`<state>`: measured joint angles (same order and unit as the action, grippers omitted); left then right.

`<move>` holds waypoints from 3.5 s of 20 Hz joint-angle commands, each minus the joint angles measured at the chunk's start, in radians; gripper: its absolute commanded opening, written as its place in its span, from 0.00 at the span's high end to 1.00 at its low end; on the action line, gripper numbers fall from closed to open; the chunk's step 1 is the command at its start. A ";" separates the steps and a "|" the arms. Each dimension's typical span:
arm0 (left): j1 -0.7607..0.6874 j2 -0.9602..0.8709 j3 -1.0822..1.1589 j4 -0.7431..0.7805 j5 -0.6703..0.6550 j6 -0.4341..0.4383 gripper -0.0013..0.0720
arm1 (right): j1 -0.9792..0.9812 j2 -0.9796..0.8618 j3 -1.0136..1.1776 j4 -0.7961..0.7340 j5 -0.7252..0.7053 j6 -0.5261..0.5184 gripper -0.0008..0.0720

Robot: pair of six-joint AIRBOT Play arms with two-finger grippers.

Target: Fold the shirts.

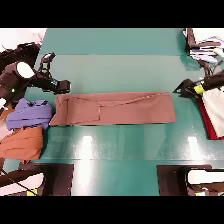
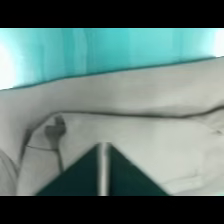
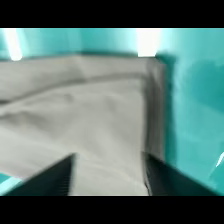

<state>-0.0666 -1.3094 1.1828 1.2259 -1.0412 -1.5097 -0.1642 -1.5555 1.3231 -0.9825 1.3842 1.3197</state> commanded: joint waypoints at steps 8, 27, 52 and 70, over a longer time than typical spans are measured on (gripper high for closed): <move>-0.140 -0.010 0.007 -0.192 0.120 0.034 0.95 | -0.062 -0.117 -0.248 0.241 -0.030 -0.203 0.21; -0.483 -0.522 0.325 -0.305 0.168 -0.009 0.95 | 0.317 0.154 0.313 0.285 0.062 -0.034 0.97; 0.184 0.163 0.328 0.058 -0.050 0.023 0.95 | 1.098 -0.359 0.647 0.590 -0.338 -0.214 0.17; 0.212 0.167 0.325 0.006 -0.119 0.026 0.94 | 0.578 -0.127 0.058 0.262 -0.205 -0.044 0.14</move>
<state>0.1444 -1.1416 1.5093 1.2621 -1.1622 -1.4834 0.4732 -1.7050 1.4826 -0.6765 1.2472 1.2449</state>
